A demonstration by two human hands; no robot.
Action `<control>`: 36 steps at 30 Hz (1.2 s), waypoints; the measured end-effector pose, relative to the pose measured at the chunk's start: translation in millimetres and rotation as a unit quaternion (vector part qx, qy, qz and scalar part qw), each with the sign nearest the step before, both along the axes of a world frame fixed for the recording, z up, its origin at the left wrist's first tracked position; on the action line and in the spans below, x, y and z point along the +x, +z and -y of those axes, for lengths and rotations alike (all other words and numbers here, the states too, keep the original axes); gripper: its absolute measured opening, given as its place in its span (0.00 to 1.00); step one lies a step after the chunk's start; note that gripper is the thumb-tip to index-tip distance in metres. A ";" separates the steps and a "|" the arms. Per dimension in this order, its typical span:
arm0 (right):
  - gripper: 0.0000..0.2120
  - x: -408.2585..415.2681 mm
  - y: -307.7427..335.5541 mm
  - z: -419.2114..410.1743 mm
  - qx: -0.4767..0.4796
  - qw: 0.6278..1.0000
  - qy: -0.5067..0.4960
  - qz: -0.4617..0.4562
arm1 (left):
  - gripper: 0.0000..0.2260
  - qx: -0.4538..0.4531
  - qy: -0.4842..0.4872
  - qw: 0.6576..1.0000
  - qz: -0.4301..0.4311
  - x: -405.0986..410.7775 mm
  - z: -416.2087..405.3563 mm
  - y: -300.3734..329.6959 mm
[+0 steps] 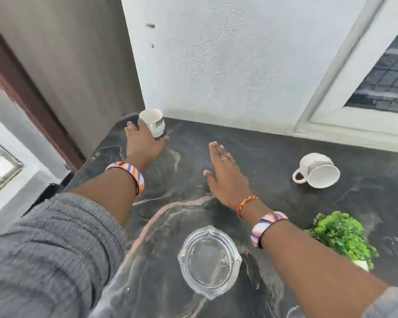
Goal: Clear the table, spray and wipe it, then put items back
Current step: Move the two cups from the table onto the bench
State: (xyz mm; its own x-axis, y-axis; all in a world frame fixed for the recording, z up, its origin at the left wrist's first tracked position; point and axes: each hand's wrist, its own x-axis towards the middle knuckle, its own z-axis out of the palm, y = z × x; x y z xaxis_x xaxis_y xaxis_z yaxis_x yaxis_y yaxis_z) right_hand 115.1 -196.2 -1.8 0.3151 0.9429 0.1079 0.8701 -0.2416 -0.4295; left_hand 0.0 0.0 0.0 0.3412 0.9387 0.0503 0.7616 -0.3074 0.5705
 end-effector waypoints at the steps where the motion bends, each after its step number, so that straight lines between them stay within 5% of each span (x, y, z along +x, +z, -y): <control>1: 0.31 1.2 -4.0 -7.0 0.001 1.000 -0.014 -0.009 | 0.39 -0.026 0.024 0.999 0.026 3.7 -9.3 0.3; 5: 0.30 12.0 -19.0 -21.6 -0.002 0.999 -0.032 -0.021 | 0.43 -0.073 0.067 0.991 0.090 21.6 -27.6 5.0; 12: 0.29 49.5 -9.1 -21.1 0.027 0.996 -0.079 -0.007 | 0.18 -0.008 0.102 0.990 0.098 44.5 -27.9 0.5; 16: 0.29 89.1 18.9 3.5 0.033 0.978 -0.191 0.074 | 0.20 0.008 0.003 0.993 0.119 73.2 -2.0 20.7; 19: 0.30 119.8 42.3 31.9 -0.052 0.950 -0.288 0.104 | 0.21 0.015 -0.107 0.985 0.131 102.3 27.2 40.5; 25: 0.27 160.3 48.7 90.7 -0.186 0.945 -0.254 -0.088 | 0.13 -0.074 -0.231 0.942 0.232 145.1 88.3 54.6; 32: 0.24 166.7 32.8 120.9 -0.078 0.953 -0.280 -0.087 | 0.34 -0.111 -0.290 0.924 0.221 152.2 128.8 46.8; 36: 0.22 164.4 38.7 156.9 0.039 0.884 -0.396 -0.246 | 0.19 -0.098 -0.294 0.929 0.202 156.7 152.6 67.0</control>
